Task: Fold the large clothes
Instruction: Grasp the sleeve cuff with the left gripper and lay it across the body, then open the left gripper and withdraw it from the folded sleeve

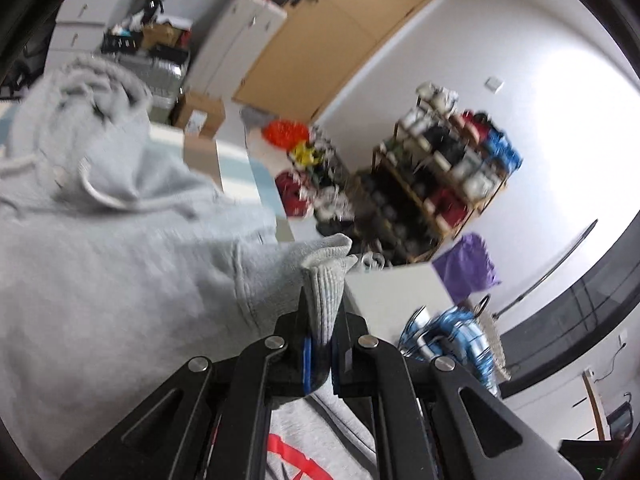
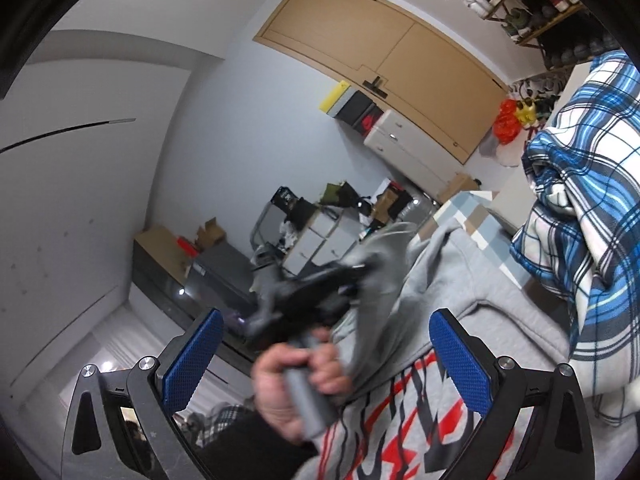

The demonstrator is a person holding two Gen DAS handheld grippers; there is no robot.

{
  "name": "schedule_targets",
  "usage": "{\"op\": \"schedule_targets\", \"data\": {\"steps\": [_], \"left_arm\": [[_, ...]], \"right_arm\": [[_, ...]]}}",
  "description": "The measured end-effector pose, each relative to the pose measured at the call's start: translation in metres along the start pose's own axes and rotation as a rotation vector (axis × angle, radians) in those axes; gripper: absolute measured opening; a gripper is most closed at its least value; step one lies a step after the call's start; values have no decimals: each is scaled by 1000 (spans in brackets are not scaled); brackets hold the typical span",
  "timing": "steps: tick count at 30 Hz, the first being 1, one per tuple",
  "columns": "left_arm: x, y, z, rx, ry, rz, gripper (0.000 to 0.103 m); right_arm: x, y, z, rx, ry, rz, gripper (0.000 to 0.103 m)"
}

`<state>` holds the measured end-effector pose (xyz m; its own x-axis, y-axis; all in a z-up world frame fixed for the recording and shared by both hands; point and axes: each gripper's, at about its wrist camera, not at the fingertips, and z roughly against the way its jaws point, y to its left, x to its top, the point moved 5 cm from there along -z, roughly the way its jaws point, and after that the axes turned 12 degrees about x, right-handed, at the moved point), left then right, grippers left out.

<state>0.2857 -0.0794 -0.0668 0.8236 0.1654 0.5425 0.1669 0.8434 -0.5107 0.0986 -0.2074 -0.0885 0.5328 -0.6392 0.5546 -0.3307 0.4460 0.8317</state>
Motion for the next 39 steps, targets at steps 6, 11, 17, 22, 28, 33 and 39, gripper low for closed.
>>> {"op": "schedule_targets", "data": {"steps": [6,11,17,22,28,33,39], "left_arm": [[-15,0,-6,68,138,-4,2],[-28,4,41,64,171,-87,47],[-23,39,138,166,-8,-169,81],[-19,108,171,413,-27,-150,82],[-38,204,162,543,102,58,82],[-50,221,146,520,158,106,85],[-46,206,169,464,128,167,85]], "right_arm": [[-10,12,-10,15,53,52,103],[-13,16,-15,-2,69,79,103],[-19,10,-15,-24,80,65,103],[-30,14,-25,-42,132,103,103],[-44,14,-38,-72,191,149,103],[-57,14,-47,-120,249,215,103],[-70,9,-57,-170,314,275,103]]}}
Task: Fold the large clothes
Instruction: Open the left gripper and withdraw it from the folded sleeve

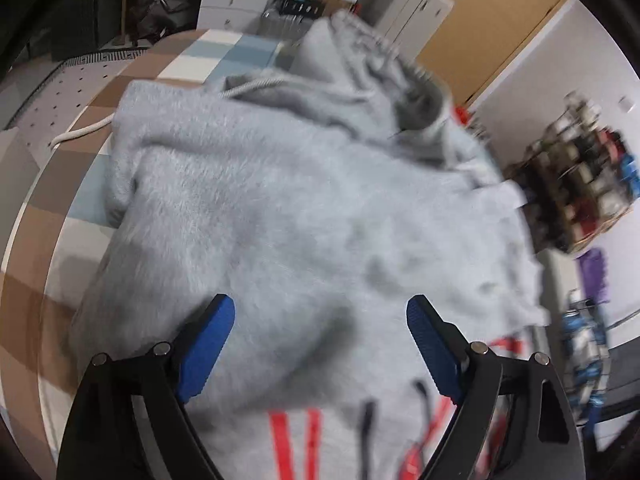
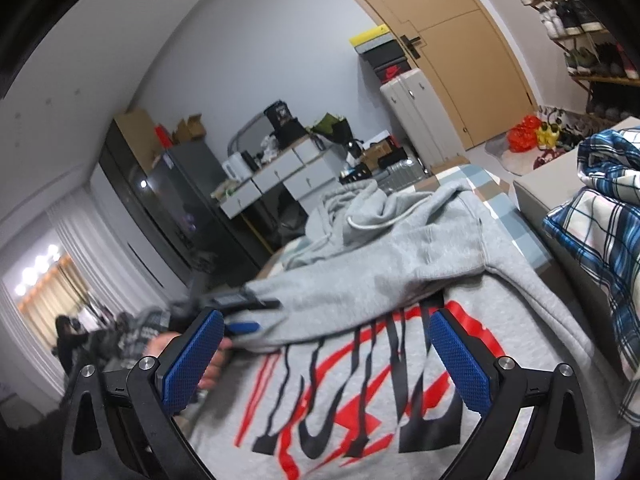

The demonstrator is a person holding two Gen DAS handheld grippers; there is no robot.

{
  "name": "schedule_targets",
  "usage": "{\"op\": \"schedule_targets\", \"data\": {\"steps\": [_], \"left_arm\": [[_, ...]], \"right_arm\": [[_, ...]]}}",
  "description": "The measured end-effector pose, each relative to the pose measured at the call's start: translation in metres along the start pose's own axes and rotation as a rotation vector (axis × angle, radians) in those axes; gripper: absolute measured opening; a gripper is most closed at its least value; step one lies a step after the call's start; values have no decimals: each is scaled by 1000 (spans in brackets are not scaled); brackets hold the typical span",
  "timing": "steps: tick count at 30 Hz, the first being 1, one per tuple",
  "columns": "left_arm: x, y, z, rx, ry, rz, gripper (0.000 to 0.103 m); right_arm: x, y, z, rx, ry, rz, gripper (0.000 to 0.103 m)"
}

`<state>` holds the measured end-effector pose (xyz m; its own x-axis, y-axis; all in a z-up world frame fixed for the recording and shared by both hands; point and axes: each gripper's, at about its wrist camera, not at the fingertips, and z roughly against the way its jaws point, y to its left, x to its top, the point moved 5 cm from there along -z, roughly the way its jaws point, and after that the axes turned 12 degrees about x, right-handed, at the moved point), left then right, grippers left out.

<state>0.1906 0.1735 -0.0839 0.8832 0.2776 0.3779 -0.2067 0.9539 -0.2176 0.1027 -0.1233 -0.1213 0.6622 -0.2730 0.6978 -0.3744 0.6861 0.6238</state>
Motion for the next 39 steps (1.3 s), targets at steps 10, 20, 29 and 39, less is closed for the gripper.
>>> {"op": "schedule_targets", "data": {"steps": [10,20,29,39], "left_arm": [[-53,-7,127,107,-452,-120,85],[-36,27,139,132,-572,-96,98],[-42,35,143,124,-560,-160,98],[-44,35,112,187,-462,-251,98]], "right_arm": [[-2,51,-18,0,22,123,103],[71,123,-55,6,22,305,103],[154,101,-144,-62,-85,360,103],[189,-42,-341,-350,277,359,103]]}}
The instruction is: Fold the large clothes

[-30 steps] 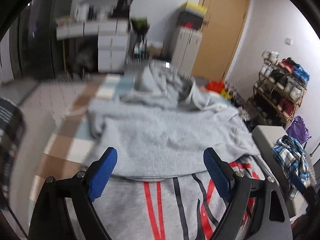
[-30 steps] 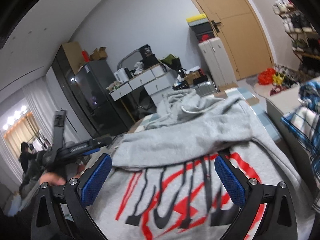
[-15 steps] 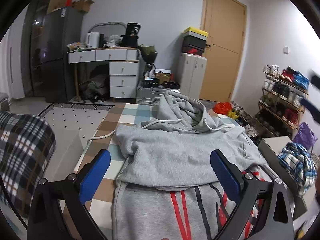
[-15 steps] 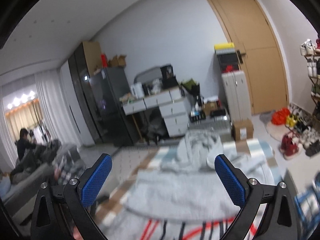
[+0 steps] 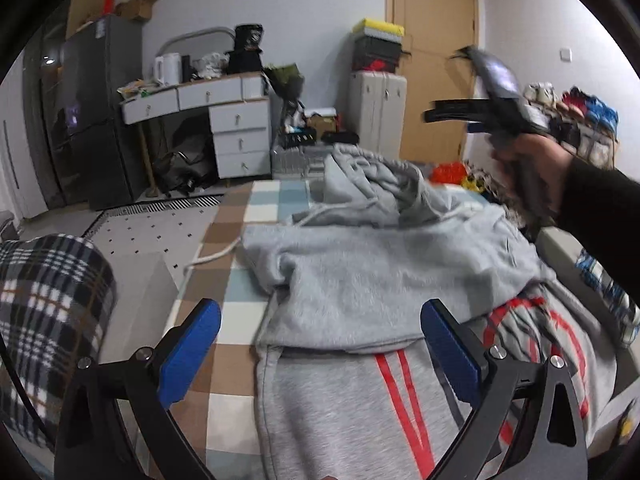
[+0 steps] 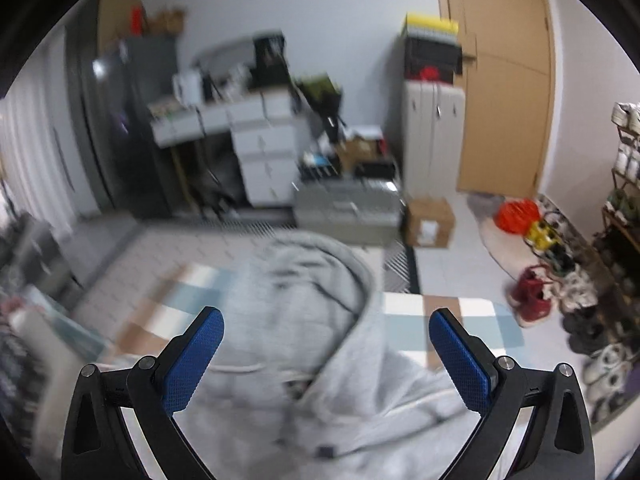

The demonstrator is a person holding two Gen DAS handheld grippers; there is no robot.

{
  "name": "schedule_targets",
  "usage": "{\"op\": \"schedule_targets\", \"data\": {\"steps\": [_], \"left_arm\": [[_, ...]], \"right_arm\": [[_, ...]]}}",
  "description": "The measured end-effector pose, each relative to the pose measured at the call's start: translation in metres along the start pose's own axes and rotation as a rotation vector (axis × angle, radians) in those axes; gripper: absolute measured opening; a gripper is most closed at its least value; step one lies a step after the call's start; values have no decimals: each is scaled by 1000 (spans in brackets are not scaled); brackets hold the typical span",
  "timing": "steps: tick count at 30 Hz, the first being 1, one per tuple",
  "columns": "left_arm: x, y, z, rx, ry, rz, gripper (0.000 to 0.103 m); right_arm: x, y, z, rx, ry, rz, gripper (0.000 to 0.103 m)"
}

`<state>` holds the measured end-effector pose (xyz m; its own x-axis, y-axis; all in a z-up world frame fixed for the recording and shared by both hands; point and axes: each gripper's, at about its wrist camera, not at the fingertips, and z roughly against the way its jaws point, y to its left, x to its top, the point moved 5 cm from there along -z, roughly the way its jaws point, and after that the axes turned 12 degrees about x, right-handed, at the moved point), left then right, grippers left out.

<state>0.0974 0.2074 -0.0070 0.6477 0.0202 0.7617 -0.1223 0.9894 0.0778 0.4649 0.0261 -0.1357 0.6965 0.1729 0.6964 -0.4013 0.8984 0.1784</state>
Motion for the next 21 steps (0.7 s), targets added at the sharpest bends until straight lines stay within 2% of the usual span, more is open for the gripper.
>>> {"op": "schedule_targets", "data": {"steps": [5,7,10,11,13,14,15,16,17,19,21], "left_arm": [[-11,-5,-20,-10,82,-48,98],[-16,-8,-26,-24,119,-55,98],[-20,-13,-30,-29,149,-75,98],[-22,-15,-30,-29,152,-83,98],[-25,-18,-29,-20,160,-101,98],[-25,-18,-29,-15,161,-106,98],[-26,-18,-29,-13,162,-112,98],[-27,-18,-28,-10,161,-117,98],[-28,-18,-28,-3,160,-121,98],[-28,-16,-28,13,162,-123,98],[-27,-14,-26,13,160,-109,98]], "right_arm": [[-12,-44,-94,-84,209,8,102],[-13,-60,-120,-143,251,23,102],[-13,-79,-142,-148,292,-29,102],[-15,-81,-150,-142,307,-45,97],[-20,-87,-163,-173,343,-33,74],[-21,-87,-166,-194,365,-23,52],[-24,-88,-168,-199,382,-21,25],[-24,-85,-166,-193,385,-20,9],[-24,-82,-163,-189,383,-18,7],[-16,-76,-144,-207,307,3,7],[-6,-58,-122,-206,227,83,7]]}}
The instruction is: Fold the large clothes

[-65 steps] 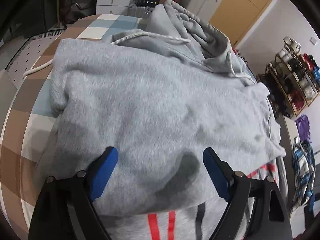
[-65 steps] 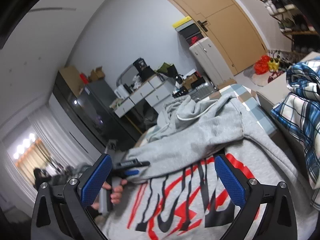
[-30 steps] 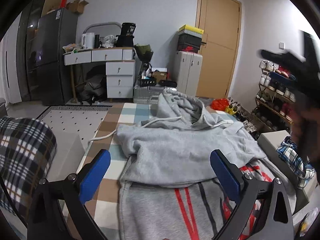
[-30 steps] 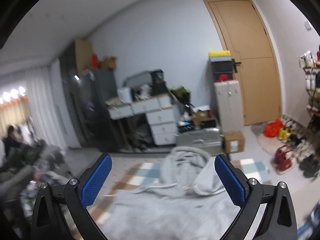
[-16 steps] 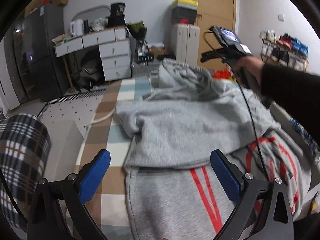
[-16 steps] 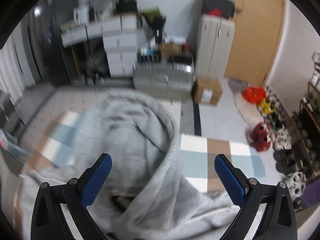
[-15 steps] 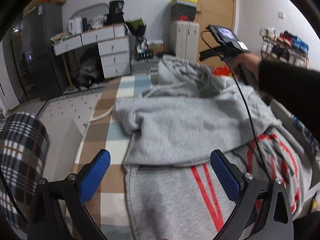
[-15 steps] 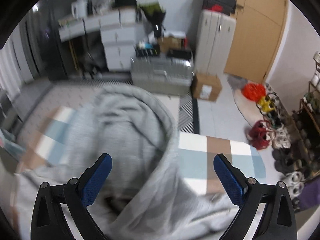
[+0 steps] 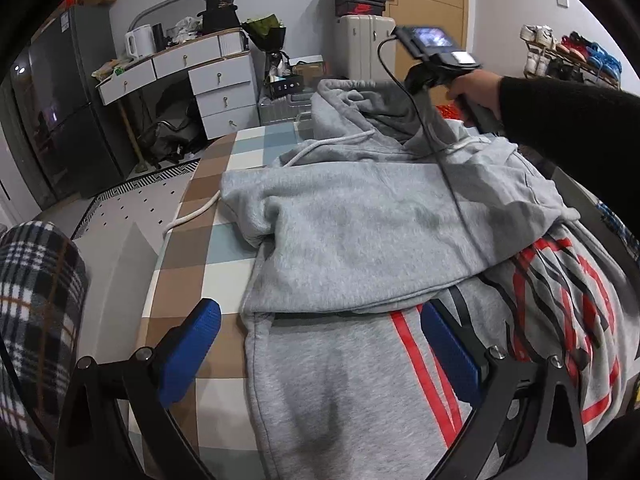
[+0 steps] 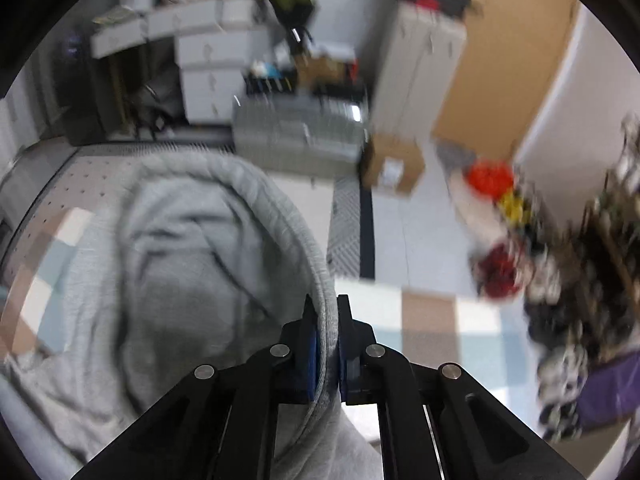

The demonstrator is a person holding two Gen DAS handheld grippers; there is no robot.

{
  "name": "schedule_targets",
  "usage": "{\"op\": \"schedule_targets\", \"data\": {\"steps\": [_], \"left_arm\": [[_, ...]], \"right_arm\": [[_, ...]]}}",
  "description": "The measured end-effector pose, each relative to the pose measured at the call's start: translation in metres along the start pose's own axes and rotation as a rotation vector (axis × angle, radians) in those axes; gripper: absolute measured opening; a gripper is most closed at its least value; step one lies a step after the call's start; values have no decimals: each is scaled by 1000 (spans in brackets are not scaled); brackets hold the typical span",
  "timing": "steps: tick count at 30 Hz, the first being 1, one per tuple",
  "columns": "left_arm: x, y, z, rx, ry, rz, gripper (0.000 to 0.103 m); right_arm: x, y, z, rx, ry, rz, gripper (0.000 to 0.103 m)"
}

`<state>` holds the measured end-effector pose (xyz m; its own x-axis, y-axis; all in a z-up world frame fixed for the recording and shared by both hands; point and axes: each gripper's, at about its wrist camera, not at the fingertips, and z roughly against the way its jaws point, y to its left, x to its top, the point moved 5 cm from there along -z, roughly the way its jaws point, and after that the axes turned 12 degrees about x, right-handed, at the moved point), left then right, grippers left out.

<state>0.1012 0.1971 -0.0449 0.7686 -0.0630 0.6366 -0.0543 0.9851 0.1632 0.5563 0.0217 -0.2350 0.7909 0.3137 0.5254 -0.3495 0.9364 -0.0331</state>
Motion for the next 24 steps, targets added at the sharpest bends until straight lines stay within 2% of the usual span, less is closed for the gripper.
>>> {"op": "schedule_targets", "data": {"steps": [6,9,10,13,15,17,19,20,22,23,24], "left_arm": [[5,14,-1,43,-10,52,98],[7,24,-4,47,3,102,98],[7,26,-4,48,7,116,98],[6,30,-3,42,15,145,98],[6,30,-3,47,17,147,98],[6,30,-3,46,22,152,98],[6,29,-2,31,24,161,98],[6,28,-2,32,24,159,98],[5,26,-3,37,22,146,98],[5,26,-4,40,24,141,98],[4,26,-5,43,28,137,98]], "right_arm": [[-22,59,116,-73,-262,312,7],[-59,81,172,-45,-358,396,7],[-80,87,192,-4,-373,410,7],[-132,100,215,65,-347,458,7],[-167,107,210,69,-263,479,7],[-199,104,192,72,-143,447,8],[-213,98,174,65,-62,403,20],[-217,95,167,75,-9,381,31],[-214,92,166,90,6,341,57],[-208,92,170,106,-3,329,80],[-200,94,176,125,-27,320,91]]}}
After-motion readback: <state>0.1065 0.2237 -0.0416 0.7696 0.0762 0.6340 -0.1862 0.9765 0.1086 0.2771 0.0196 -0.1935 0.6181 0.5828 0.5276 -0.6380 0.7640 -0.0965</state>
